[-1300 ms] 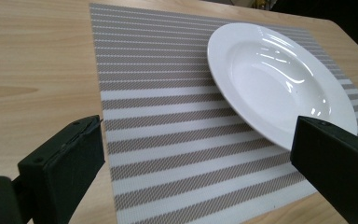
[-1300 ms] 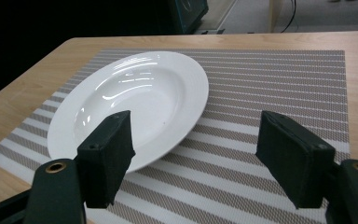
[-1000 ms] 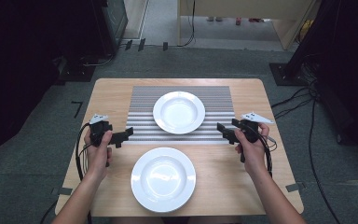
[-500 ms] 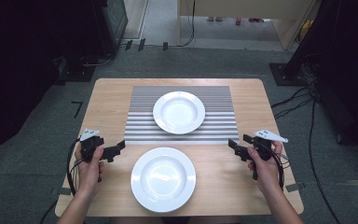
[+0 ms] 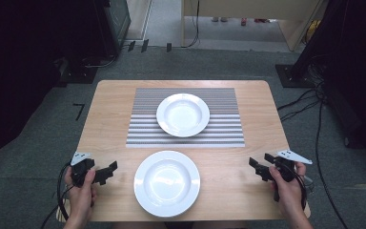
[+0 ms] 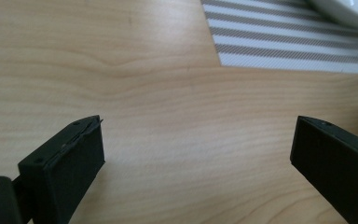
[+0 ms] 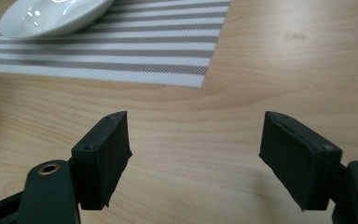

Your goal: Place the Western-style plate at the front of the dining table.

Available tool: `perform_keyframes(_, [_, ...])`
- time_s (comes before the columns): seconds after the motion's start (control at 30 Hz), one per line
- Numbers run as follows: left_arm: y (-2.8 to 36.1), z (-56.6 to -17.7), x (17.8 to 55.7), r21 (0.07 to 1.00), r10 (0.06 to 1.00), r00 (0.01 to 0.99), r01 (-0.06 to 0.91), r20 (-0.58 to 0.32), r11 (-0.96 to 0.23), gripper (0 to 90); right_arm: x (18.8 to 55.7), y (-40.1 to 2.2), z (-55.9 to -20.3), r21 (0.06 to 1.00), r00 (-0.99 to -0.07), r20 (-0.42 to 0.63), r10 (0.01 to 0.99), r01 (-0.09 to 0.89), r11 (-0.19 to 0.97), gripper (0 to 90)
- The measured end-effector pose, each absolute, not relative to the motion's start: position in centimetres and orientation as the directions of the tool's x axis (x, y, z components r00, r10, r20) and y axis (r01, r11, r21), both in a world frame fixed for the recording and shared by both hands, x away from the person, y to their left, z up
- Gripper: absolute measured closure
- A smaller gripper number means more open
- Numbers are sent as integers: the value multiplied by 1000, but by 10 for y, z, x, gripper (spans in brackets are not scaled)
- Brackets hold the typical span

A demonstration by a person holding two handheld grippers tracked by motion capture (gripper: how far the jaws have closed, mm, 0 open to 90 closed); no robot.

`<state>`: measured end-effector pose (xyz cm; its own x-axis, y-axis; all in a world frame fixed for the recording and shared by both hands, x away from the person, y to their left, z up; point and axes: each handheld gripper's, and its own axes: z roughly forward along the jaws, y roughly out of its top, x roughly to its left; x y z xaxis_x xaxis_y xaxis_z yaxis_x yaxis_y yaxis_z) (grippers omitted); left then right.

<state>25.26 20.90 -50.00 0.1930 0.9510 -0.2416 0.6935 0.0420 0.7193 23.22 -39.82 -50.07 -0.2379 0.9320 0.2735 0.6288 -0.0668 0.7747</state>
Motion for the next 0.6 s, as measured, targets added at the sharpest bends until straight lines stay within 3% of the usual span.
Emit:
perform_keyframes(0.1, [212,-503,248,716,954,182,696,-238,46,29,227,-403,-504,773,-226,265,937,631,-67,247])
perform_keyframes(0.3, [215,-513,236,711,980,156,703,-123,-23,29,210,-421,-514,764,-176,239,955,641,-73,245])
perform_keyframes(0.43, [212,-514,233,712,982,166,701,-93,-51,29,204,-425,-518,763,-163,212,964,644,-59,242])
perform_keyframes(0.53, [203,-518,233,705,986,164,700,3,-118,30,202,-426,-524,756,-147,165,975,654,-30,240])
perform_keyframes(0.6, [201,-519,233,708,986,165,697,1,-118,29,202,-425,-524,754,-143,166,976,656,-32,241])
